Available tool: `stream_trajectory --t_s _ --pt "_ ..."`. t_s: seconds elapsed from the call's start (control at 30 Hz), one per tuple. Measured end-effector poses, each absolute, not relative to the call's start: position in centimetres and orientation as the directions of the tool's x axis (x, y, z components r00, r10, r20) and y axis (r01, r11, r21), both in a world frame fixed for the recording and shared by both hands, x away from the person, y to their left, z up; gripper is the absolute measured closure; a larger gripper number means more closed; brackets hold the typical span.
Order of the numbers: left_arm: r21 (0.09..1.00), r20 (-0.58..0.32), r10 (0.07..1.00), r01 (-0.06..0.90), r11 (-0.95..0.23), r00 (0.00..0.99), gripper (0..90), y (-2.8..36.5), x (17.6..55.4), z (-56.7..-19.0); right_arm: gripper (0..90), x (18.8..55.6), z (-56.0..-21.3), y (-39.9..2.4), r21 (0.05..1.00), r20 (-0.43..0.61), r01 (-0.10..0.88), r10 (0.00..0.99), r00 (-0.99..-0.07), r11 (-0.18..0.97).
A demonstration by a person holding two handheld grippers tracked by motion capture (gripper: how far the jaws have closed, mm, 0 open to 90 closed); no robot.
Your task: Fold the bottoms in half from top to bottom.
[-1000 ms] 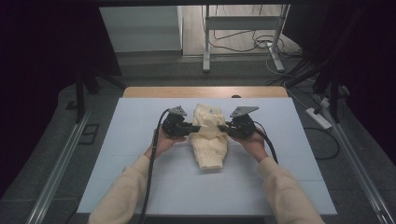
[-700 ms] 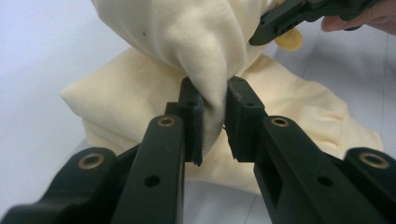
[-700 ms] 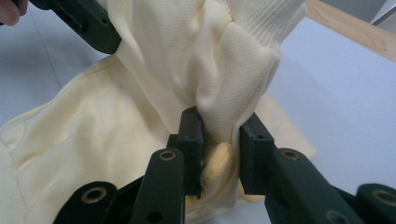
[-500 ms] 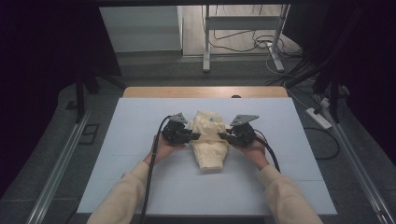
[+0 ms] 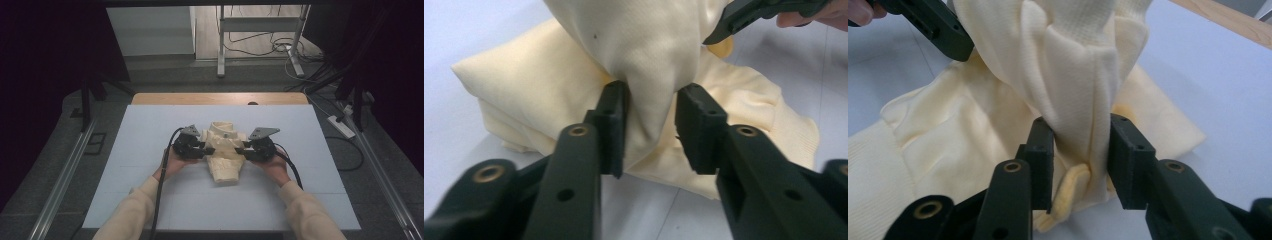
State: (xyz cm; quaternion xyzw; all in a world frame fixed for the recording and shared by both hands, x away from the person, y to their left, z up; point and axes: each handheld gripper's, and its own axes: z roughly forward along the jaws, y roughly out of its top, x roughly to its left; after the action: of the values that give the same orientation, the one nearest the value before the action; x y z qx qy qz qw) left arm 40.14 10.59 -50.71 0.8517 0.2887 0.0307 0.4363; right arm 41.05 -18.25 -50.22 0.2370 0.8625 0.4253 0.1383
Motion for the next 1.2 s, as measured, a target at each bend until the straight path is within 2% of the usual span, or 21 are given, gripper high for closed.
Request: stream_trajectory --t_s 0.13,0.3,0.43,0.63,0.97,1.2 --pt "0.760 -0.204 0.513 0.465 -0.454 0.834 51.4 10.5 39.7 -50.5 59.7 40.6 -50.1 -18.5 0.802 -0.030 0.294 0.526 -0.850 0.520" --pt "0.769 -0.217 0.520 0.473 -0.431 0.826 37.3 10.9 39.1 -49.9 49.6 40.1 -49.6 -19.0 0.807 0.012 0.323 0.534 -0.846 0.494" --pt "0.776 -0.250 0.519 0.490 -0.398 0.818 32.7 11.6 38.1 -49.4 45.4 39.1 -49.2 -19.5 0.809 0.031 0.337 0.538 -0.842 0.481" --pt "0.770 -0.250 0.517 0.491 -0.407 0.819 31.5 12.8 36.2 -49.1 42.8 37.6 -48.2 -20.7 0.803 0.058 0.369 0.555 -0.830 0.468" --pt "0.775 -0.251 0.561 0.511 -0.372 0.789 32.1 14.6 35.2 -49.2 44.2 37.0 -46.4 -20.5 0.803 0.072 0.387 0.570 -0.818 0.454" --pt "0.772 -0.248 0.584 0.521 -0.363 0.773 32.2 14.6 35.9 -49.5 61.2 38.4 -45.6 -18.1 0.794 0.109 0.410 0.558 -0.822 0.449"
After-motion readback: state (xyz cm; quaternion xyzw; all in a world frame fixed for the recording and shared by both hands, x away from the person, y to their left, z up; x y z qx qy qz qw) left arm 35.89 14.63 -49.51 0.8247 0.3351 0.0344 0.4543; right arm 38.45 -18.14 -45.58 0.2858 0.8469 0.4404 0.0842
